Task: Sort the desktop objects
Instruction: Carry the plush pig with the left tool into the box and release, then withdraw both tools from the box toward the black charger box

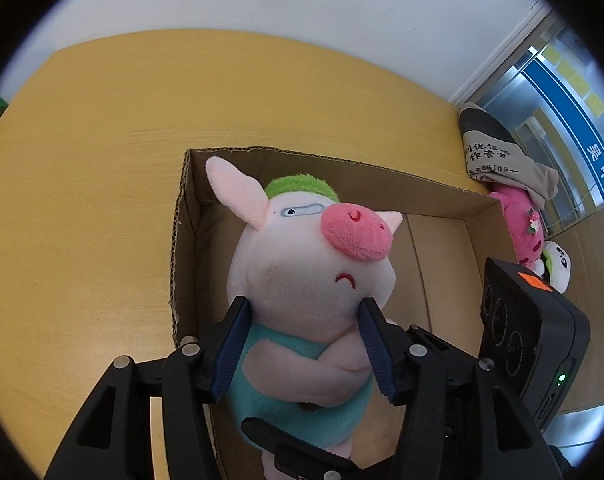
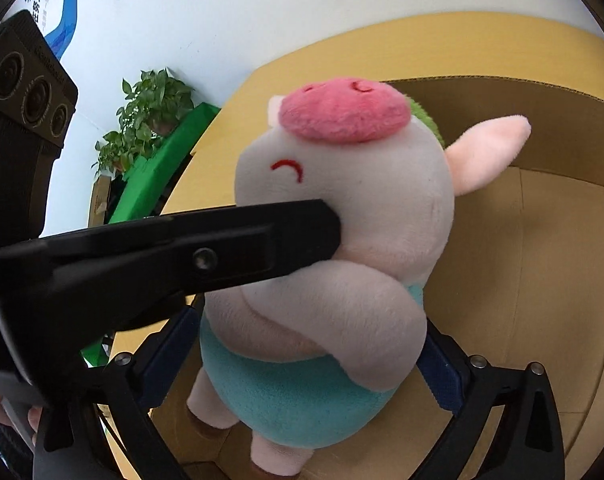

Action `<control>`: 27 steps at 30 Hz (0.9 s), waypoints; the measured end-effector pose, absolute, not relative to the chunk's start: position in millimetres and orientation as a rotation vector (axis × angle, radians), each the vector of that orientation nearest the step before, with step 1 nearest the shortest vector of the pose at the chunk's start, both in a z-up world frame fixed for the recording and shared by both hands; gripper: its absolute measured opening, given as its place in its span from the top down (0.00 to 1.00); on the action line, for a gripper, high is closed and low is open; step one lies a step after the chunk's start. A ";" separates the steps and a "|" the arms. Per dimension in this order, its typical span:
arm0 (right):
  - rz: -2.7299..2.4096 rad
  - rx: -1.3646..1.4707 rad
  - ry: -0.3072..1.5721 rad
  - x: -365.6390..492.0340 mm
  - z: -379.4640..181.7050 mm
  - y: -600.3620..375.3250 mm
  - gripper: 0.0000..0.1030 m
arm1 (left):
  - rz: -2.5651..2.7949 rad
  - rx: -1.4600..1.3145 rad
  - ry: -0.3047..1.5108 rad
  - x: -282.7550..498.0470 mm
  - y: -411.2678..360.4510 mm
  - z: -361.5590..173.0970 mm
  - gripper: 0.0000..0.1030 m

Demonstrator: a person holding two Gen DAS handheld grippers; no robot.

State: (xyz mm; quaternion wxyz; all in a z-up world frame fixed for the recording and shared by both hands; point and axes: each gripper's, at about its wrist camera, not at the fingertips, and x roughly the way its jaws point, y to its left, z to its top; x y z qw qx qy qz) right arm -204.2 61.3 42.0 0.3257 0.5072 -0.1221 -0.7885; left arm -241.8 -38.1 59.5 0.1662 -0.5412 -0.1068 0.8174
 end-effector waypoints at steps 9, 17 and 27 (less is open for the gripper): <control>-2.158 1.288 -0.250 -144.7 70.9 127.1 0.00 | 2.576 -1.280 -0.316 -168.8 -64.3 122.1 0.44; -2.322 1.112 -0.349 -36.3 116.0 146.4 0.00 | 2.809 -0.905 -0.116 -15.7 -32.5 159.1 0.20; -2.755 0.994 -0.059 85.2 153.4 216.8 0.00 | 2.841 -0.817 -0.075 80.7 29.8 152.5 0.20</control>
